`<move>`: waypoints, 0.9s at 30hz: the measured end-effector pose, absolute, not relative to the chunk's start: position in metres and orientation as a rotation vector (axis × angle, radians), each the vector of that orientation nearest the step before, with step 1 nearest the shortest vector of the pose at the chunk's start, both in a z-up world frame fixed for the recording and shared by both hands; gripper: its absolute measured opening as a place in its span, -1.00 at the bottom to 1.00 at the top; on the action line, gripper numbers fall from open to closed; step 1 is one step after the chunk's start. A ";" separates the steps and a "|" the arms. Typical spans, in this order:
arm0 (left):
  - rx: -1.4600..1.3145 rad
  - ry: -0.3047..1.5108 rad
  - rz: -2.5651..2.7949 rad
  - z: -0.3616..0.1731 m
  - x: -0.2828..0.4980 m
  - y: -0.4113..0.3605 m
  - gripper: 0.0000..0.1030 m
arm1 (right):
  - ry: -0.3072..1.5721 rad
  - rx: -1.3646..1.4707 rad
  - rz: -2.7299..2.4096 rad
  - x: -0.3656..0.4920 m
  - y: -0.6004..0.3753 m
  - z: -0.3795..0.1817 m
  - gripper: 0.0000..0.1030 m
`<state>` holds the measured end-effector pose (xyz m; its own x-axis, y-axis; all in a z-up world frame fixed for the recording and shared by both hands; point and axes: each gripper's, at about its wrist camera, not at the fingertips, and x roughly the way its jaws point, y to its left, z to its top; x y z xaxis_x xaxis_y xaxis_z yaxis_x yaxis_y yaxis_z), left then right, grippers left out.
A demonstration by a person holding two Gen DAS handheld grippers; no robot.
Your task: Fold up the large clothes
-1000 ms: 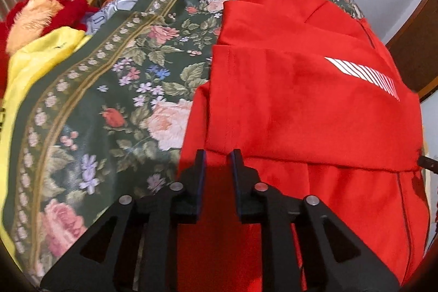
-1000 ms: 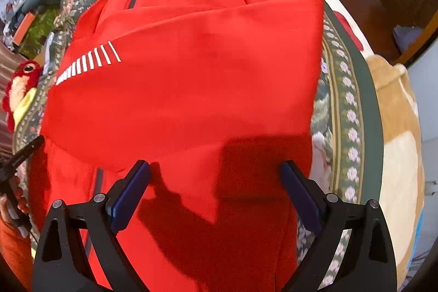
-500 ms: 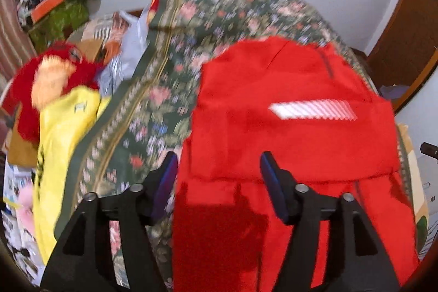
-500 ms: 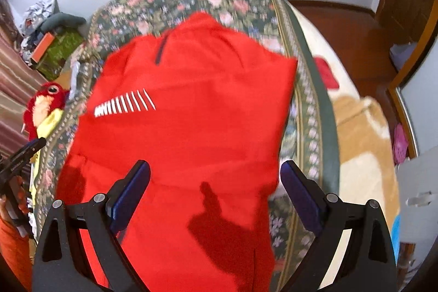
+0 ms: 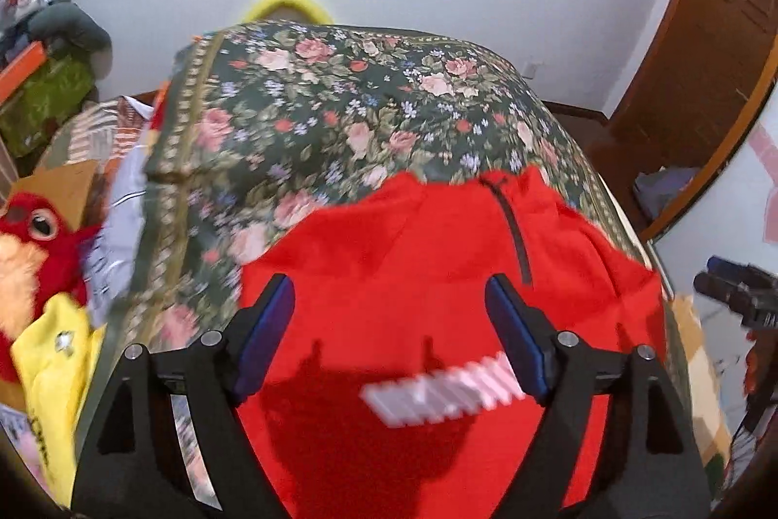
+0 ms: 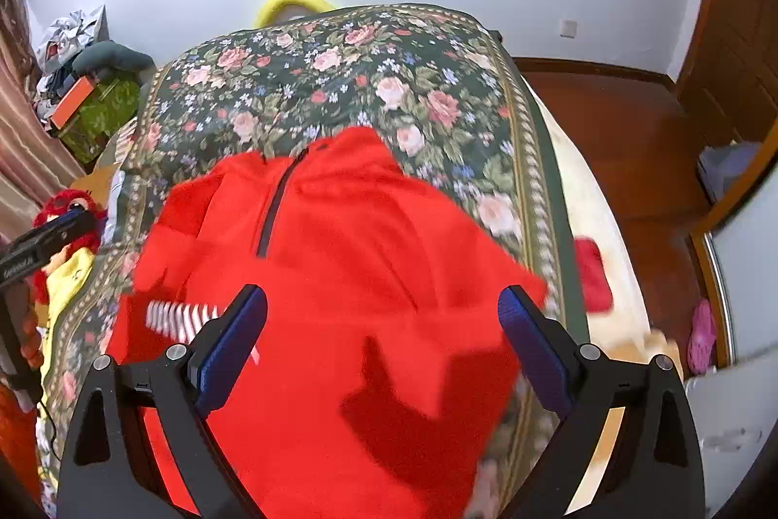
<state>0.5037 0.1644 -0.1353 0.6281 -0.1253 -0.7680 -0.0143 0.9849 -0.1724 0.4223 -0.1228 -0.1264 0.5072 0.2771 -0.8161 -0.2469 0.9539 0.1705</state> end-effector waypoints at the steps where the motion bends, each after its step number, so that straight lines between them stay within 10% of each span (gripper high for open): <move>1: -0.188 0.900 -0.073 -0.139 0.515 0.164 0.56 | 0.983 0.023 0.316 0.431 -0.120 -0.129 0.85; 17: -0.502 1.003 -0.039 -0.251 0.657 0.174 0.56 | 1.100 0.053 0.325 0.565 -0.075 -0.218 0.83; 21: -0.603 1.044 -0.074 -0.280 0.664 0.172 0.54 | 1.146 0.192 0.371 0.573 -0.070 -0.236 0.42; 27: -0.435 1.030 -0.087 -0.272 0.654 0.155 -0.62 | 1.101 0.242 0.445 0.555 -0.067 -0.225 -0.72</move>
<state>0.6543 0.1555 -0.2722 0.5191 -0.2711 -0.8106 -0.1319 0.9116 -0.3894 0.5551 -0.0668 -0.2251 0.3773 0.4613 -0.8030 -0.2262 0.8867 0.4031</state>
